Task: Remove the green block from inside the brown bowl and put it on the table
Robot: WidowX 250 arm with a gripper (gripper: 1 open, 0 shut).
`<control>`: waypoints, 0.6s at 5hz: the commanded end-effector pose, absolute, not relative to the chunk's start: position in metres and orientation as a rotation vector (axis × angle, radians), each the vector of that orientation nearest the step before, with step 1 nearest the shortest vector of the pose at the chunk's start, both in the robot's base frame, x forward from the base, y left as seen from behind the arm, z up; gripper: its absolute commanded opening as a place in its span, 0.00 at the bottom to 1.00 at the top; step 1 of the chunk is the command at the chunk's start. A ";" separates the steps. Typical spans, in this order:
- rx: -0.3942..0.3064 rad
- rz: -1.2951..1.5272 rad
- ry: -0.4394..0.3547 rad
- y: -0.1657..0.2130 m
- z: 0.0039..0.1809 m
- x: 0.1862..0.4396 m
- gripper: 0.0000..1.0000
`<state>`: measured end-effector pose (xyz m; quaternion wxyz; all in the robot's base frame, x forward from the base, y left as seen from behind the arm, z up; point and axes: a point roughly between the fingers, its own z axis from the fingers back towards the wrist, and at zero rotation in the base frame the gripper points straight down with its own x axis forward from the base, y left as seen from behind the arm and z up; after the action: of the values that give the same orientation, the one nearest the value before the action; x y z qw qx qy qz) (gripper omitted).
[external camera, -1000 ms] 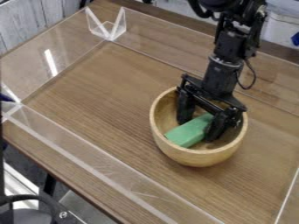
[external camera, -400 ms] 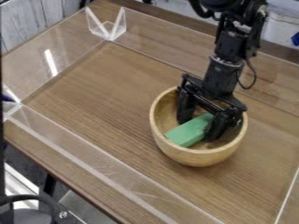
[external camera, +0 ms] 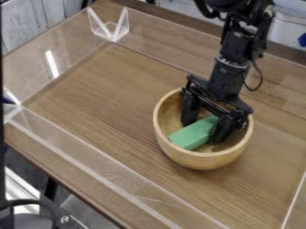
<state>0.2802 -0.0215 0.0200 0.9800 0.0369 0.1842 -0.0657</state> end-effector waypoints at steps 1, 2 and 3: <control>0.103 -0.093 0.379 -0.002 0.010 0.283 1.00; 0.104 -0.089 0.378 -0.001 0.009 0.284 1.00; 0.105 -0.084 0.377 0.001 0.009 0.285 1.00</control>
<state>0.2837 -0.0195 0.0194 0.9806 0.0366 0.1821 -0.0631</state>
